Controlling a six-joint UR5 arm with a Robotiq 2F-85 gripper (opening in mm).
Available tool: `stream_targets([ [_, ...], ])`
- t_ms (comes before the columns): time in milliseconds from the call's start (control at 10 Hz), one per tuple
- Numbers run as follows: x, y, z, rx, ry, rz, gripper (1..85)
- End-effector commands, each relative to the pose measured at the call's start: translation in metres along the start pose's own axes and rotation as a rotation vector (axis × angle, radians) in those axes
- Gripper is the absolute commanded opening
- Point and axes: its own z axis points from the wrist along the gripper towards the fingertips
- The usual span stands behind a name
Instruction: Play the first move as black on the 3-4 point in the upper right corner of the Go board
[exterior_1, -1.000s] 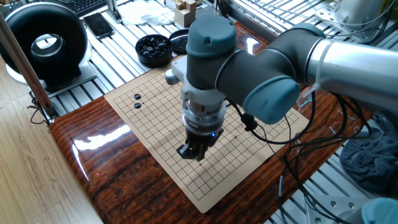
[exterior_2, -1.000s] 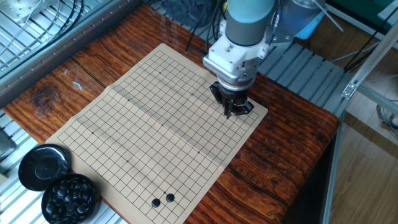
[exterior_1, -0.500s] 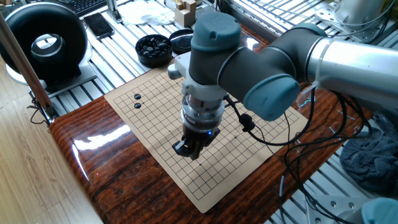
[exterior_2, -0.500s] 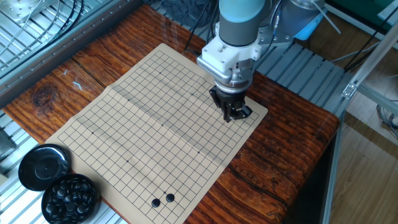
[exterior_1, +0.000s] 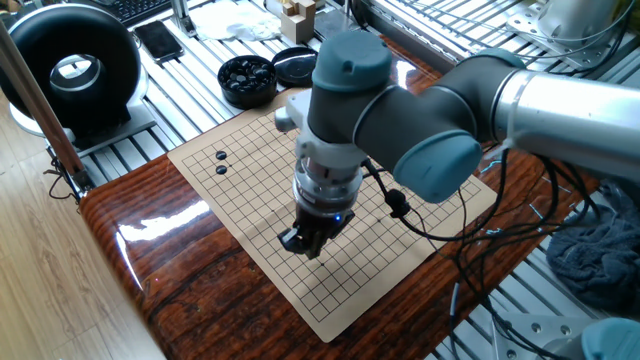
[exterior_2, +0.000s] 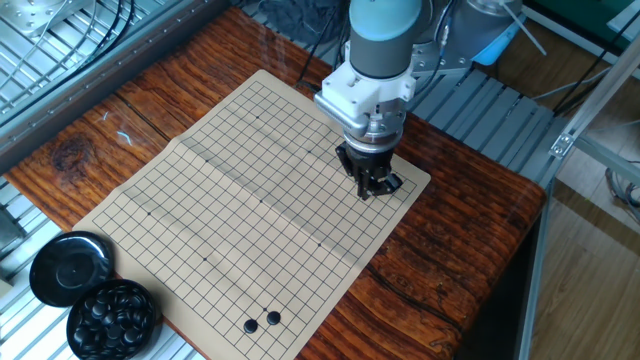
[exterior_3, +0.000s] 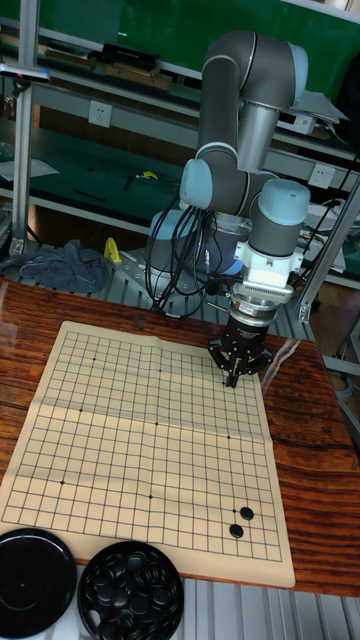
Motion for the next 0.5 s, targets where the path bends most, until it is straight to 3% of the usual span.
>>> stream_targets([
  [0, -0.003, -0.010, 0.001, 0.032, -0.012, -0.016, 1.3],
  [300, -0.002, -0.014, 0.001, 0.050, -0.009, -0.033, 1.3],
  [400, -0.005, -0.022, 0.001, 0.082, -0.020, -0.051, 1.3],
])
